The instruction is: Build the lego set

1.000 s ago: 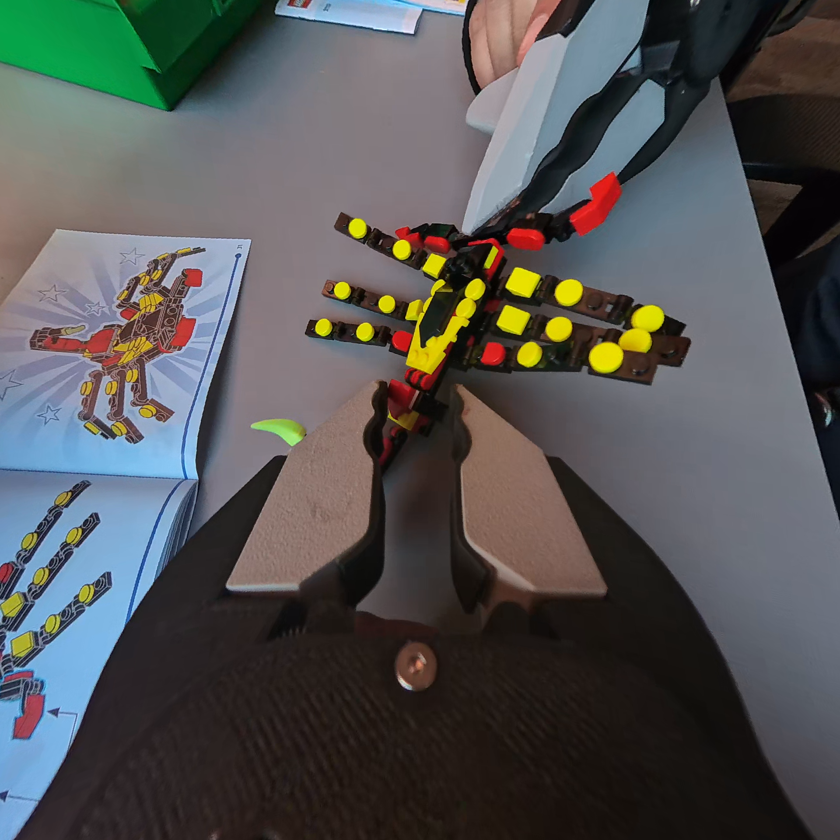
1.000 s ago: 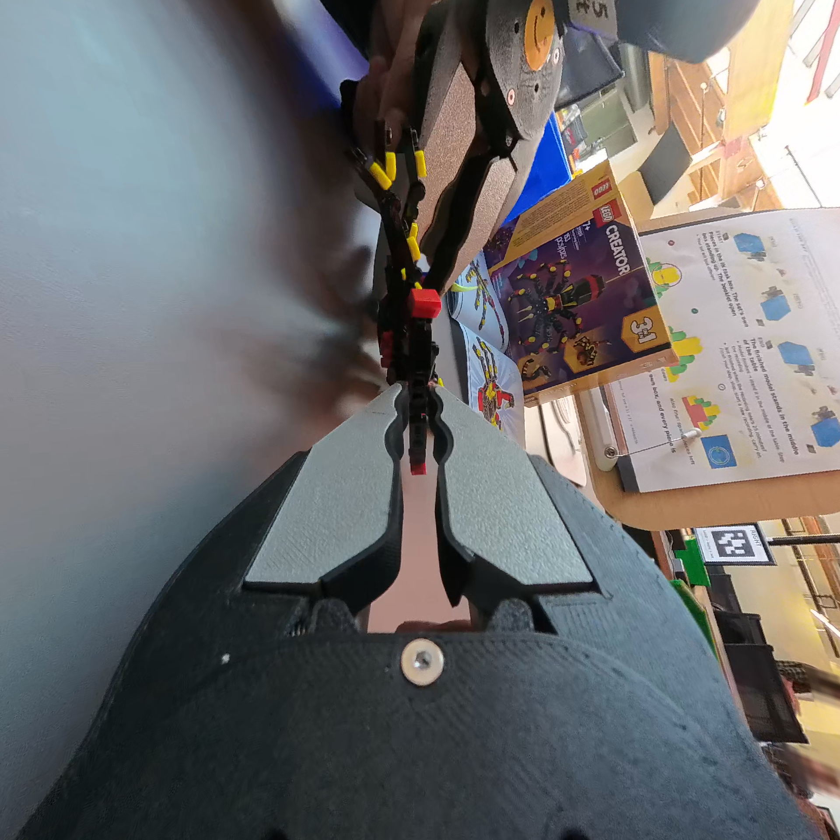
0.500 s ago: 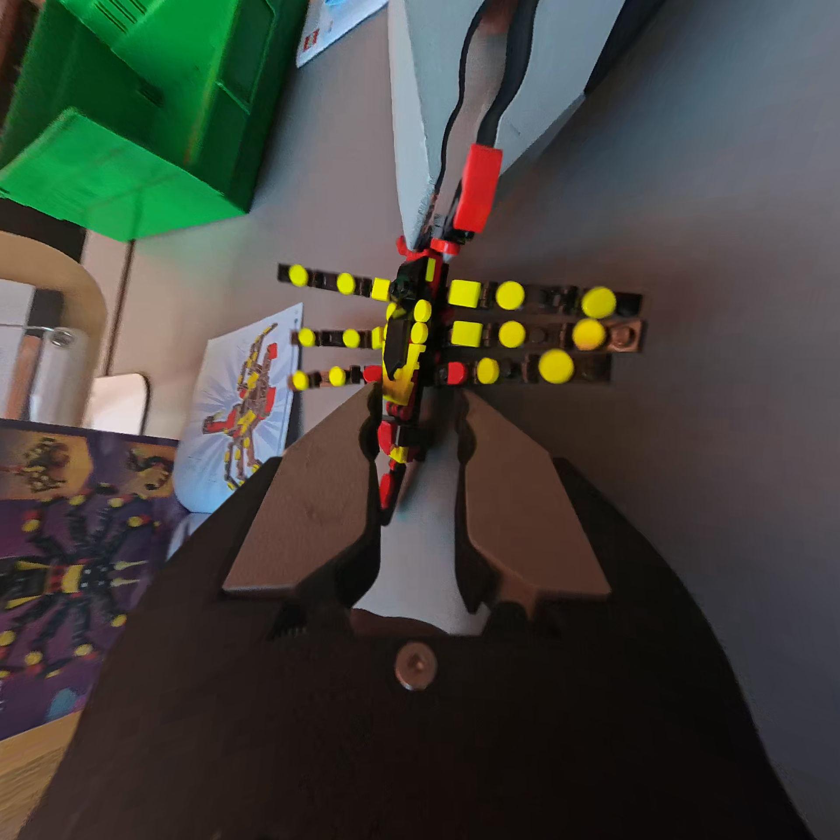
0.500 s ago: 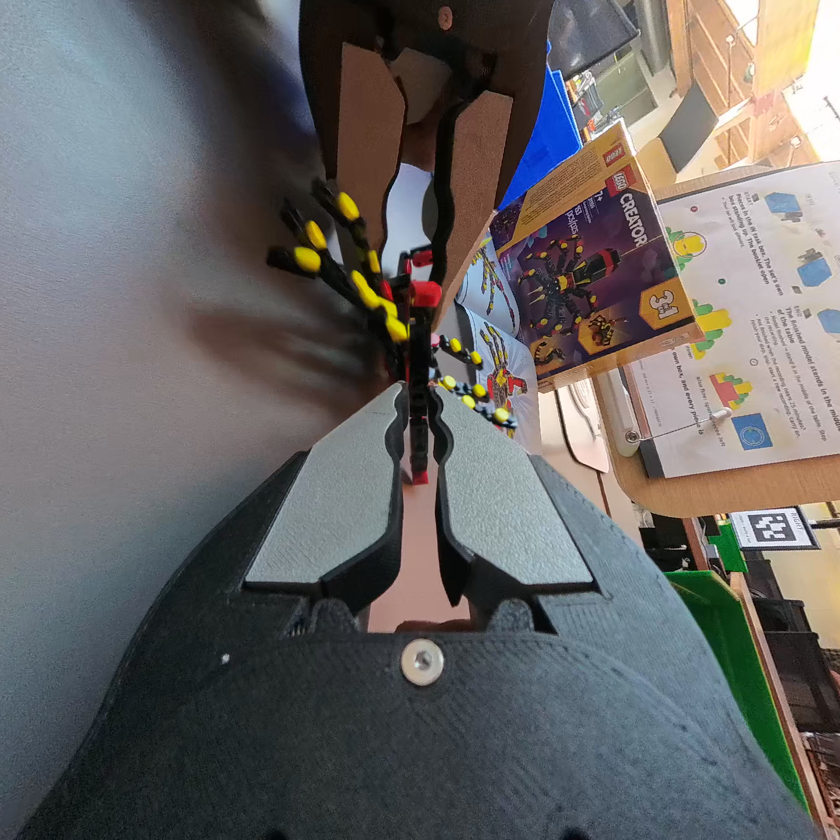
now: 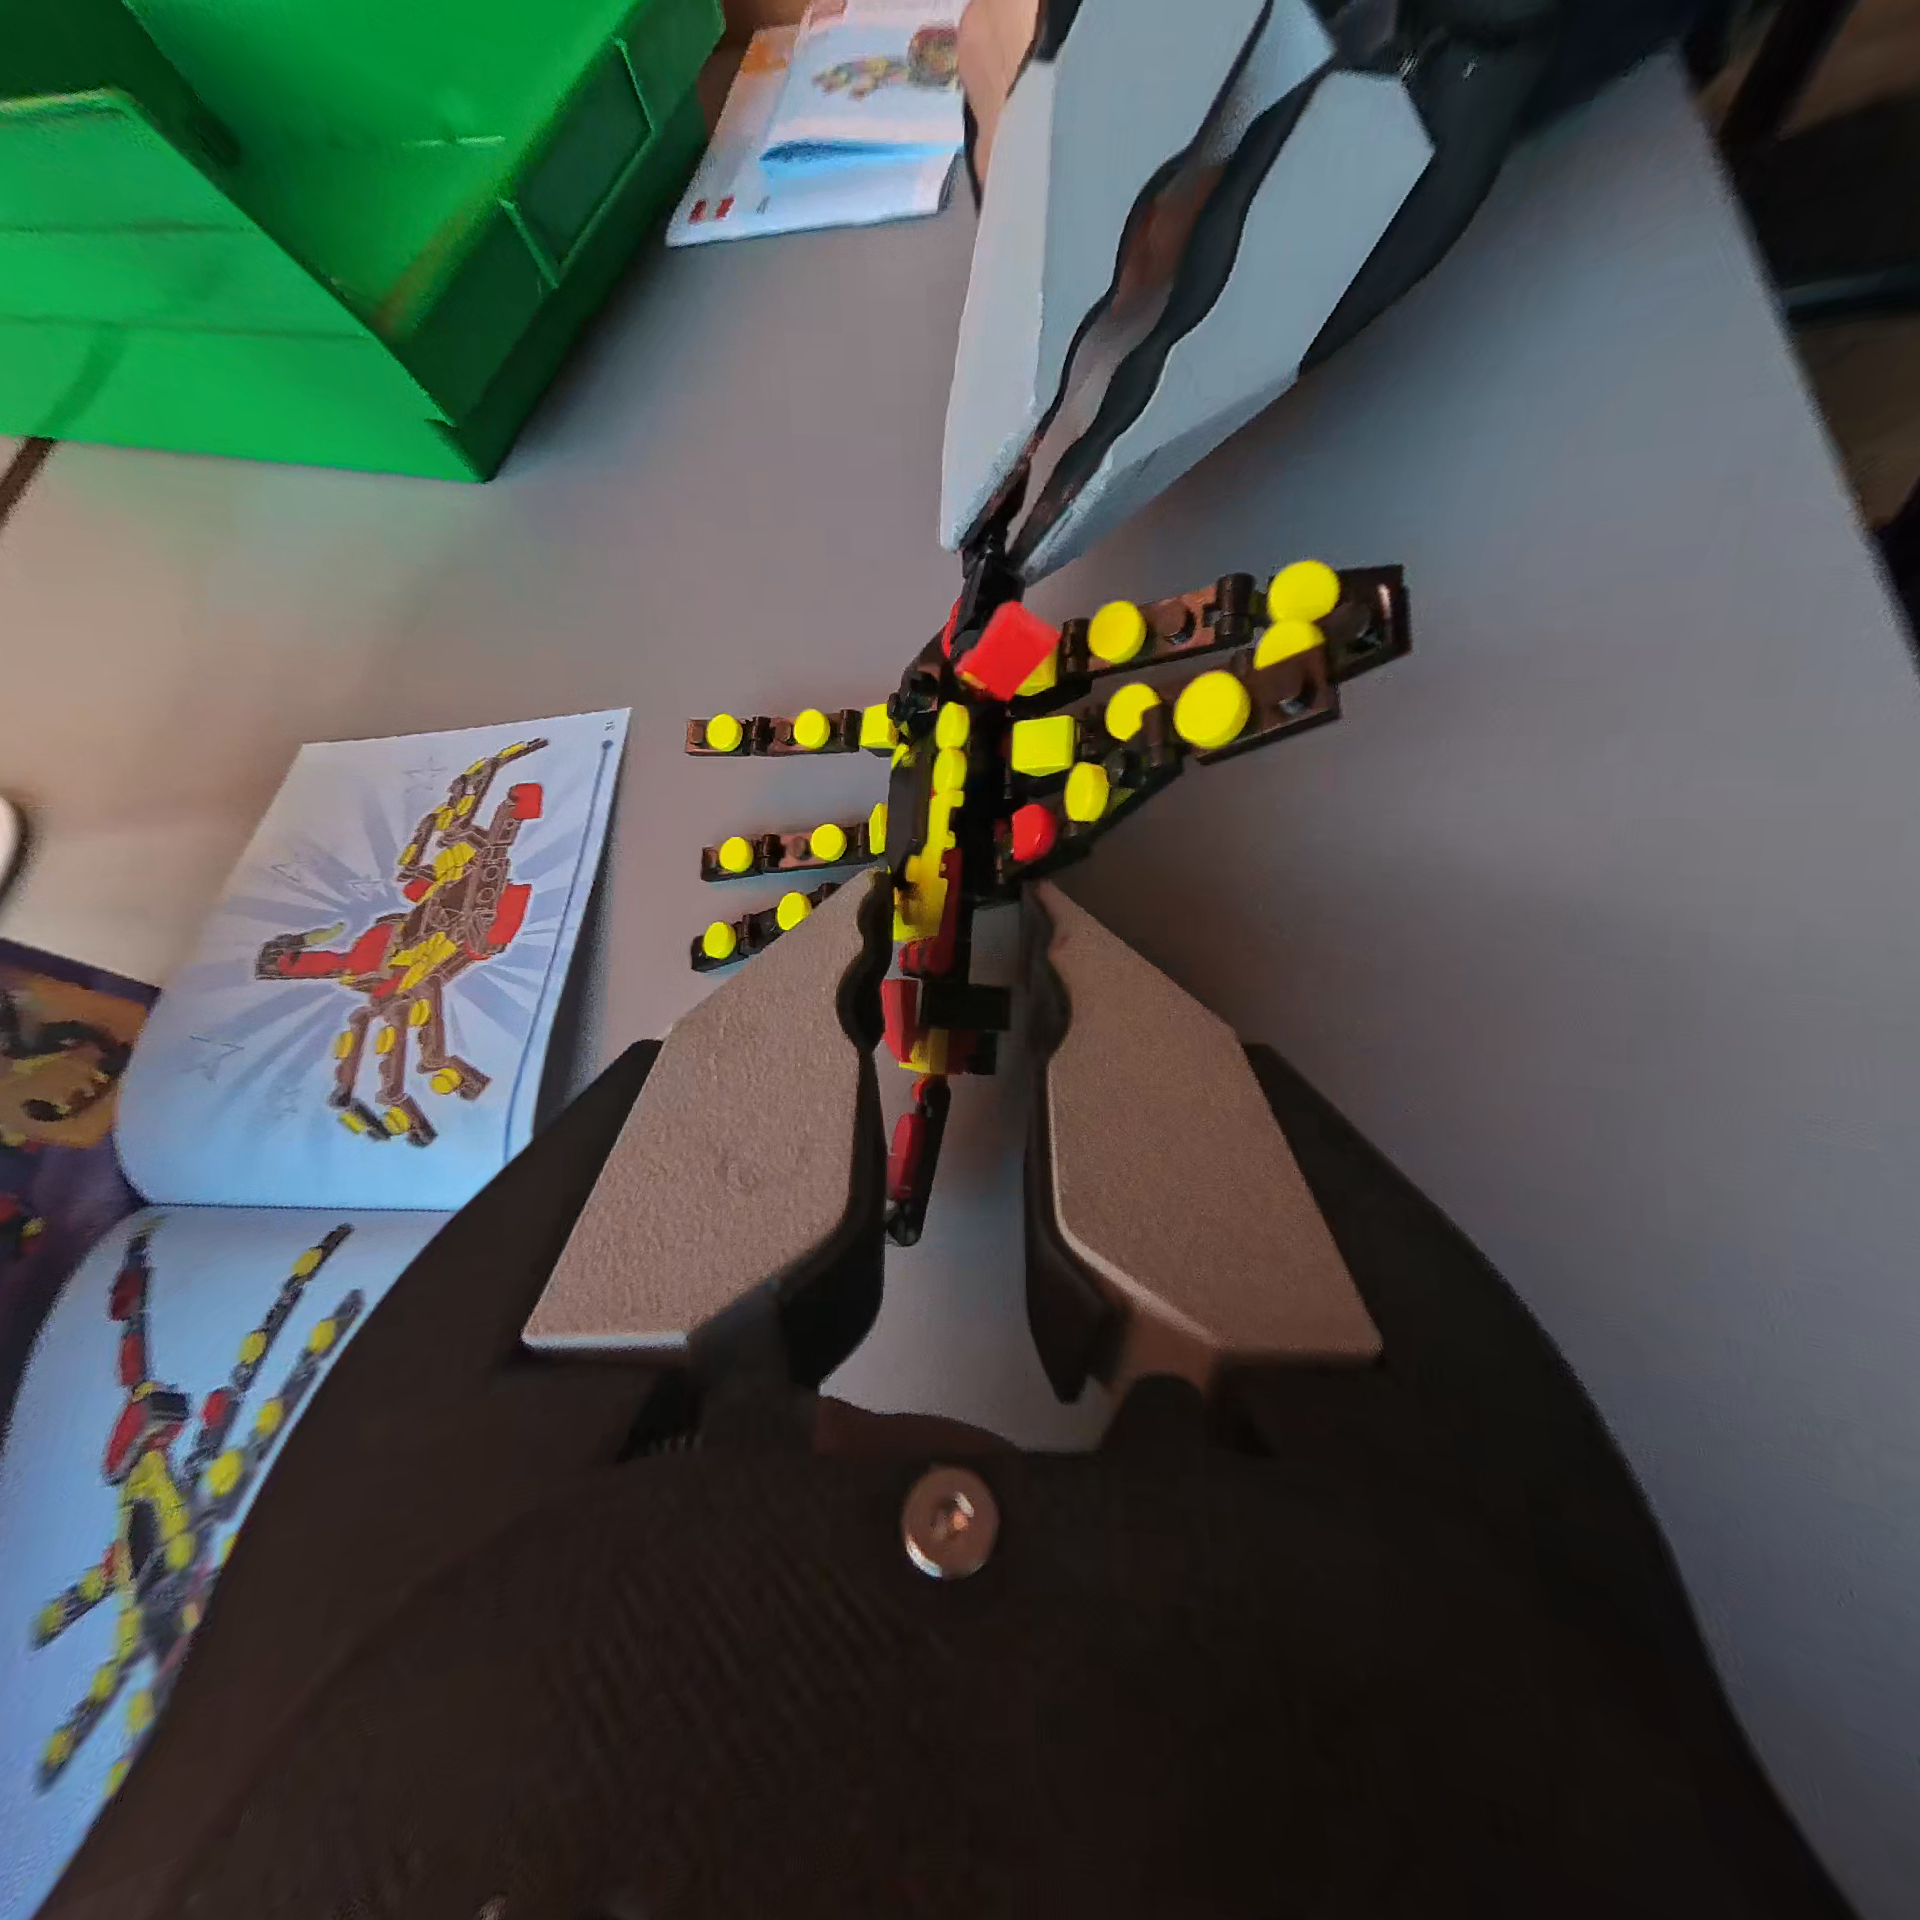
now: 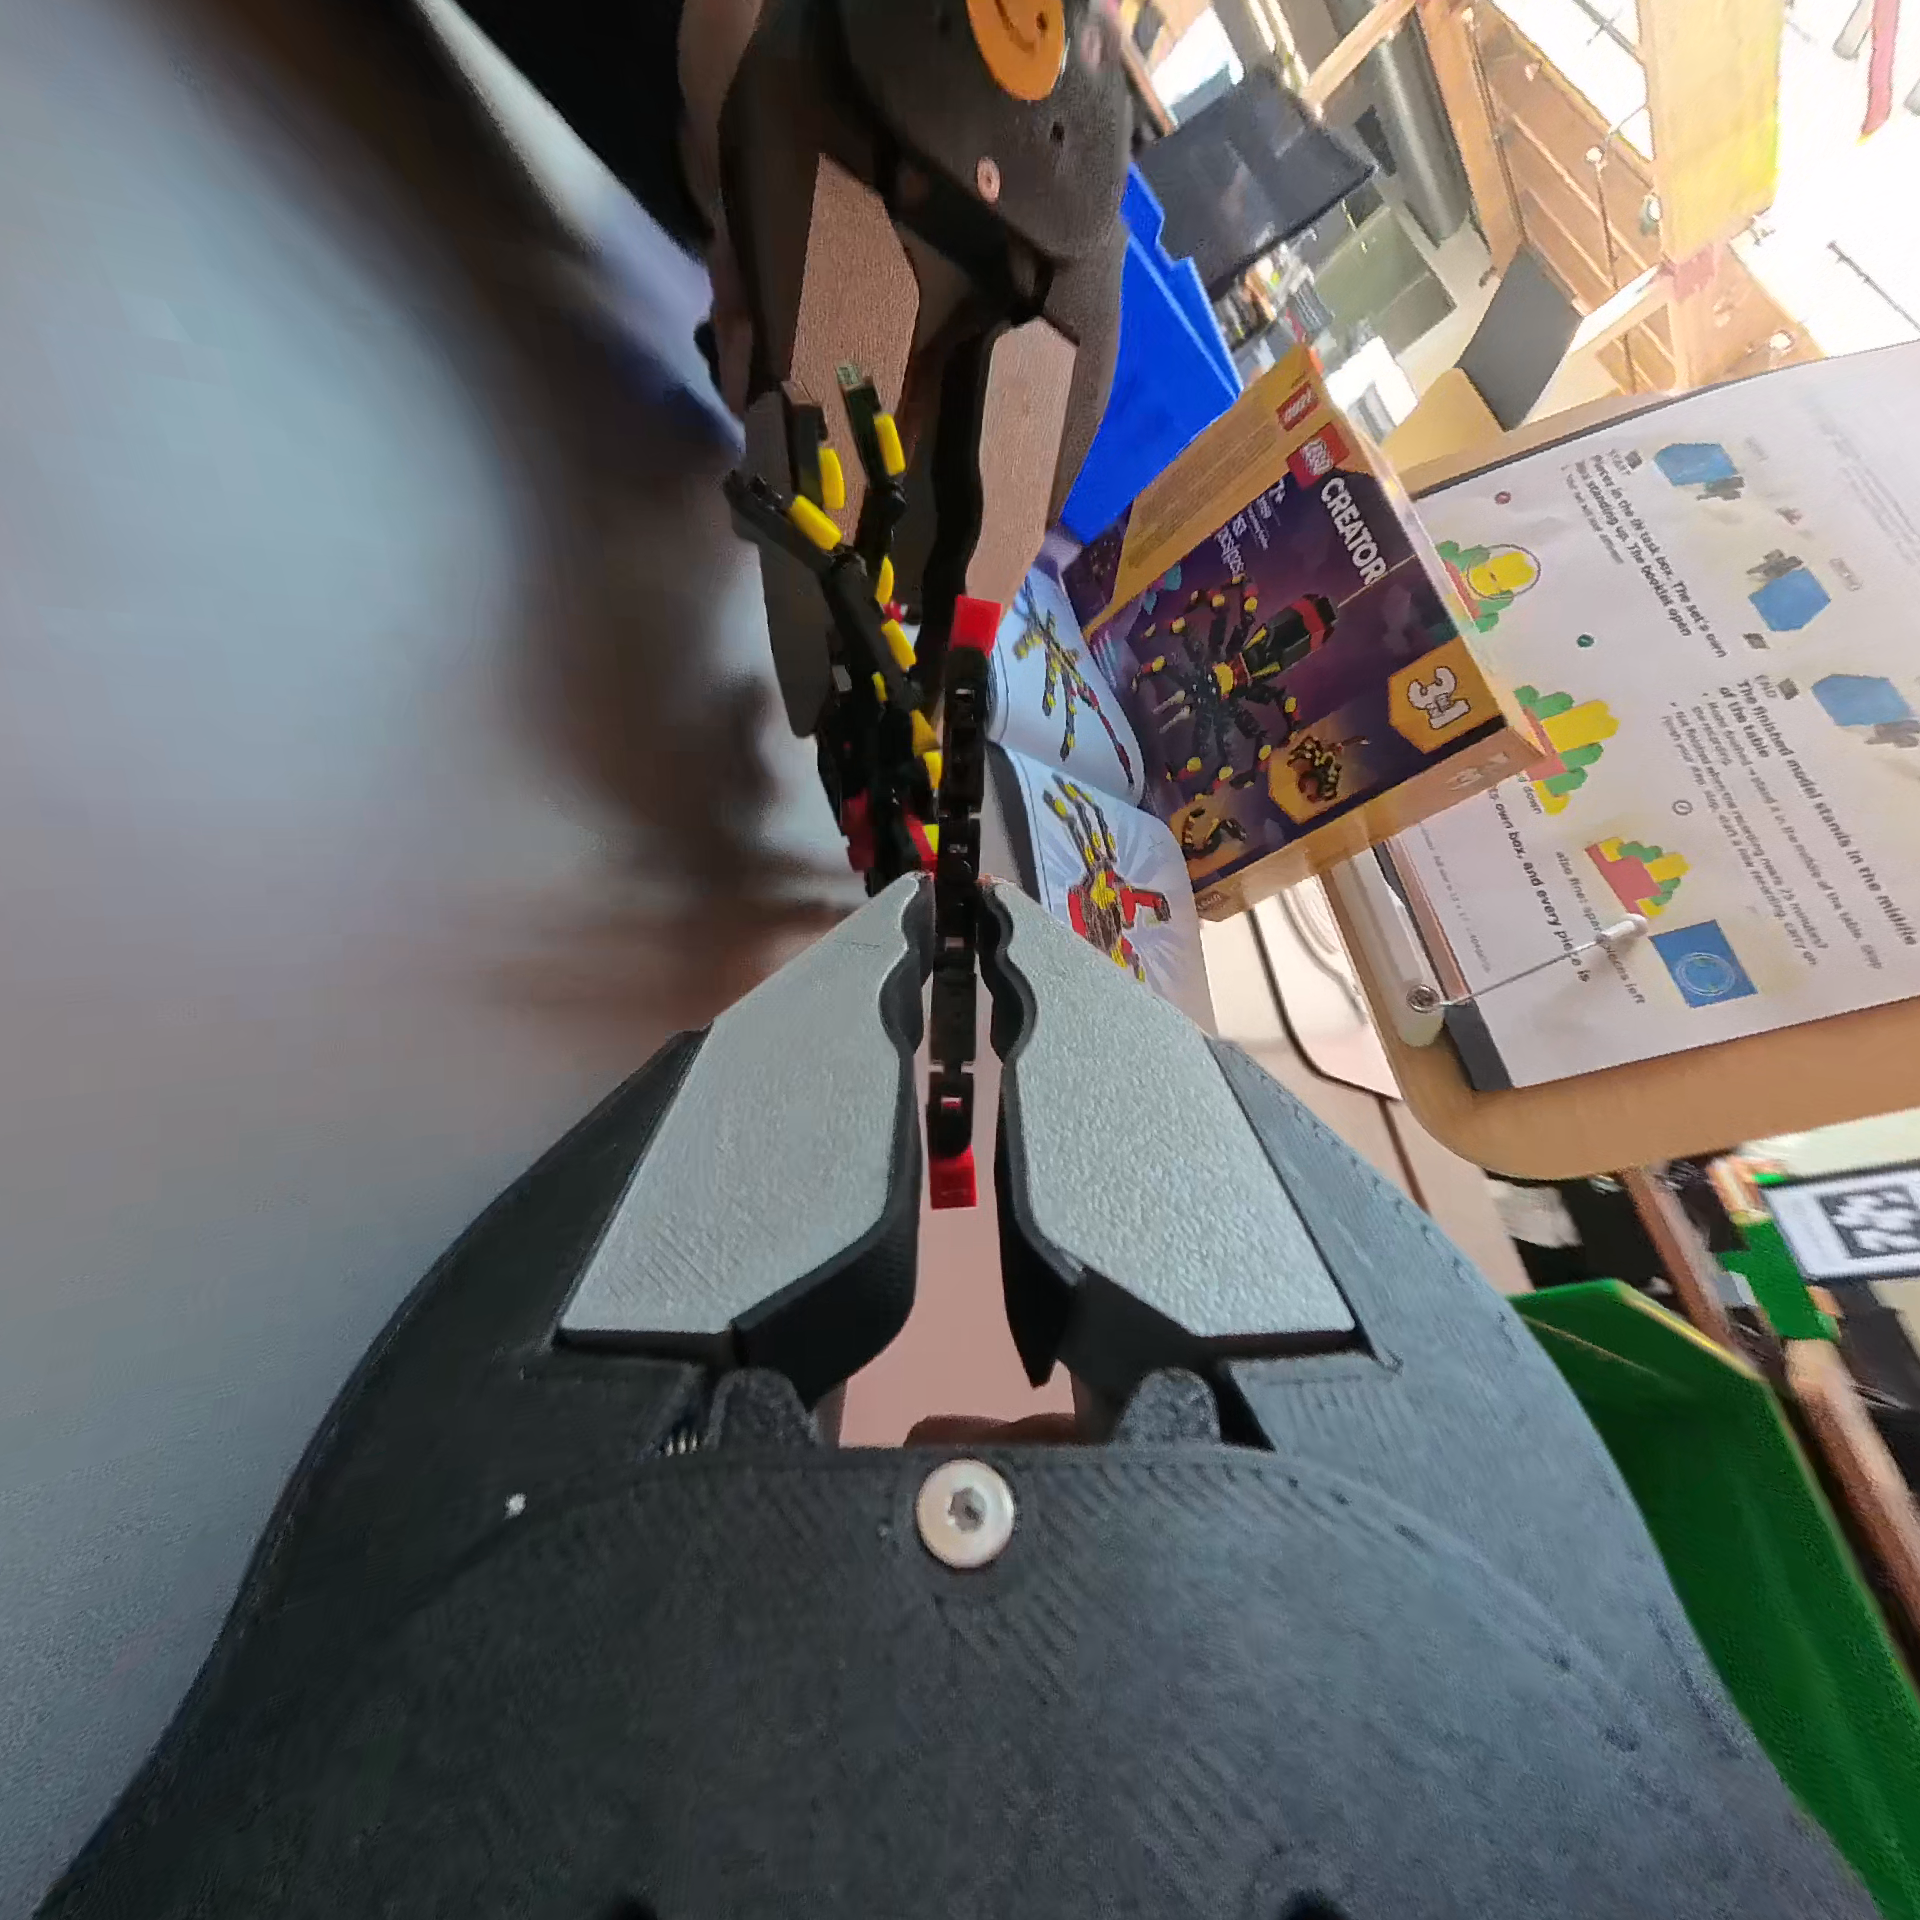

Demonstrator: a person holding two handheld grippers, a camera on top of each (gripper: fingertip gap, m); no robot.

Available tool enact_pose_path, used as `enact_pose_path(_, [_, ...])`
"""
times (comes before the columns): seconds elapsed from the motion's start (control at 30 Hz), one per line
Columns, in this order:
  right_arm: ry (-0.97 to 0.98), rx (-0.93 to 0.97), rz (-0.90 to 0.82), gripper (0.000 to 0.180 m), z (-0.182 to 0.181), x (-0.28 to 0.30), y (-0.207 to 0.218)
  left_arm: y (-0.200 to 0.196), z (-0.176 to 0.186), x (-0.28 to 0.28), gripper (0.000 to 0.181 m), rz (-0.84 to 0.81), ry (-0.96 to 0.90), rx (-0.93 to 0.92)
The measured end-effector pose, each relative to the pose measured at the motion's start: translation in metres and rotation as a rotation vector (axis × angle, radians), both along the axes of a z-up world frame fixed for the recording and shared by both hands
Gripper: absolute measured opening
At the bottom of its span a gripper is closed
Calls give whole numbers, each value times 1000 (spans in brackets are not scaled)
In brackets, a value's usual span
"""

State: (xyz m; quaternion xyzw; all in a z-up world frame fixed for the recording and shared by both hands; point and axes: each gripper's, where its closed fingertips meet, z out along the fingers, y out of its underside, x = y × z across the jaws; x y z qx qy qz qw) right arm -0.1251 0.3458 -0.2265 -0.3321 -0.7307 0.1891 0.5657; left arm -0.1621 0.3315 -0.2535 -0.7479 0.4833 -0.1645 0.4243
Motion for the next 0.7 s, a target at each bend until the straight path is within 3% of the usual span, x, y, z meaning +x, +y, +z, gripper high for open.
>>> enact_pose_path(0.27, [48,-395,194,4,31,7,-20,-21,27,12,20,-100,-266,-141])
enact_pose_path(0.7, [66,-605,301,4,54,14,-24,-29,55,30,21,-142,-525,-256])
